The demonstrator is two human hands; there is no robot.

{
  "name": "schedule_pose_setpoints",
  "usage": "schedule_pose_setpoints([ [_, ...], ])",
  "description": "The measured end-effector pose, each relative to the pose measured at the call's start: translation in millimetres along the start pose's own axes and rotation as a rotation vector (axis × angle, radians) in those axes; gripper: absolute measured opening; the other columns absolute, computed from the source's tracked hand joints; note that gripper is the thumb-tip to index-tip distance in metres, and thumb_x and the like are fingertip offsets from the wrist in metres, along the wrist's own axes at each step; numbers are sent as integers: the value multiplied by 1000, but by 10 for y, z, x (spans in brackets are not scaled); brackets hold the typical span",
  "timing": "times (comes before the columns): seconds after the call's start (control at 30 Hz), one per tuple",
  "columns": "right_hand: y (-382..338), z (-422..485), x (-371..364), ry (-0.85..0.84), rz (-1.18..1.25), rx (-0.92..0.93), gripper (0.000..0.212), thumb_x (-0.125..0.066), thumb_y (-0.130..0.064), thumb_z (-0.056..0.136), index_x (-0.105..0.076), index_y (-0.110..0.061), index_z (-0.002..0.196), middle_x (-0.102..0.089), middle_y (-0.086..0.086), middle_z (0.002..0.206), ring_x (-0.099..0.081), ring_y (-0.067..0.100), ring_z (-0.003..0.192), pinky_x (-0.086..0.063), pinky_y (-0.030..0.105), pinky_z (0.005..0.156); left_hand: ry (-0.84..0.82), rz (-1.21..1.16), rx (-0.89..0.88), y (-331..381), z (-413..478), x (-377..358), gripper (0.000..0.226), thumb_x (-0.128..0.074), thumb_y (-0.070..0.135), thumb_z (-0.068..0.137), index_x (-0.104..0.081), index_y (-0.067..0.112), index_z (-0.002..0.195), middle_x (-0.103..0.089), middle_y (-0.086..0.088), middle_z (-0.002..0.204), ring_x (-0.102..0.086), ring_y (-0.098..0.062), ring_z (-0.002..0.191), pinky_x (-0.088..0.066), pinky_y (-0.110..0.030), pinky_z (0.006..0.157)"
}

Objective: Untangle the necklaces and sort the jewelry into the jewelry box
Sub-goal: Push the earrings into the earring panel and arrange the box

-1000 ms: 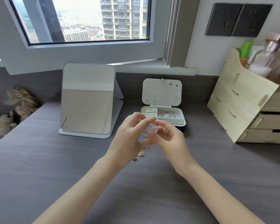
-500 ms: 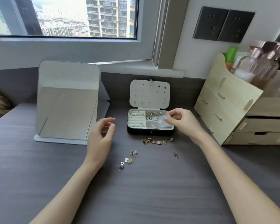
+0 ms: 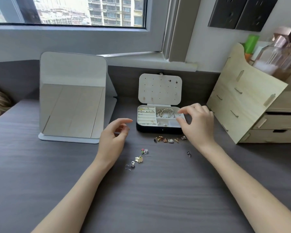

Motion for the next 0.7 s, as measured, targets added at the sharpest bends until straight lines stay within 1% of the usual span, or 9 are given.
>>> schedule_pose_setpoints([
  [0.03, -167, -88, 25, -8, 96, 64, 8, -64, -28, 76, -70, -23, 78, -64, -4, 78, -55, 20, 77, -38, 34, 70, -5, 12, 2, -3, -12, 2, 27, -54, 3, 90, -66, 27, 92, -60, 3, 83, -53, -12, 75, -39, -11, 65],
  [0.1, -476, -324, -85, -219, 220, 151, 12, -64, -32, 77, -72, -25, 72, -66, -8, 73, -52, 13, 71, -40, 34, 71, -12, 39, 6, 1, -32, 3, 25, -55, 3, 89, -67, 25, 90, -62, 3, 82, -55, -12, 76, -40, -12, 65],
  [0.17, -652, -528, -250, -409, 193, 167, 13, -65, -37, 81, -73, -27, 82, -66, -10, 80, -47, 10, 77, -36, 33, 78, -16, 59, 8, 13, -41, 3, 23, -56, 3, 89, -66, 24, 89, -63, 2, 82, -56, -11, 77, -40, -11, 66],
  [0.2, -683, -577, -310, -437, 156, 172, 14, -64, -38, 84, -73, -27, 86, -66, -10, 83, -46, 11, 80, -35, 32, 80, -18, 69, 7, 21, -43, 4, 23, -56, 3, 88, -67, 23, 88, -64, 2, 82, -57, -11, 77, -41, -10, 66],
  [0.37, -697, -602, -384, -449, 136, 148, 16, -61, -37, 87, -72, -25, 89, -66, -8, 88, -45, 10, 81, -33, 28, 81, -56, 144, -47, 53, -53, -31, 17, -60, 3, 86, -68, 18, 84, -65, 5, 81, -55, -3, 71, -40, -11, 63],
  [0.5, -682, -634, -409, -450, 152, 176, 15, -64, -33, 86, -72, -21, 85, -67, -4, 86, -54, 18, 85, -38, 33, 81, -97, 190, -118, 91, -73, -75, 12, -56, 20, 80, -65, 28, 78, -63, 9, 77, -54, -3, 69, -40, -18, 61],
  [0.57, -668, -655, -429, -444, 115, 222, 14, -64, -31, 83, -71, -21, 79, -67, -3, 79, -56, 20, 79, -40, 35, 75, -99, 209, -135, 101, -81, -85, 13, -54, 22, 77, -63, 31, 76, -63, 10, 77, -54, -2, 69, -39, -19, 60],
  [0.63, -709, -665, -398, -387, 25, 287, 10, -63, -30, 73, -67, -22, 68, -63, -5, 67, -58, 21, 65, -43, 33, 62, -97, 226, -143, 111, -87, -88, 12, -54, 23, 77, -65, 28, 77, -63, 10, 77, -54, -1, 68, -39, -18, 58],
  [0.7, -739, -695, -393, -346, -14, 335, 7, -63, -28, 68, -63, -22, 65, -60, -7, 62, -57, 20, 59, -43, 29, 56, -94, 249, -157, 123, -96, -90, 12, -54, 22, 77, -66, 25, 79, -64, 9, 78, -53, -1, 69, -37, -15, 57],
])
Point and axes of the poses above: each hand's wrist, its own z-axis towards the middle knuckle, its own x-axis out of the back of the hand, y = z × x, the point moved 5 cm from there along z, towards the middle knuckle
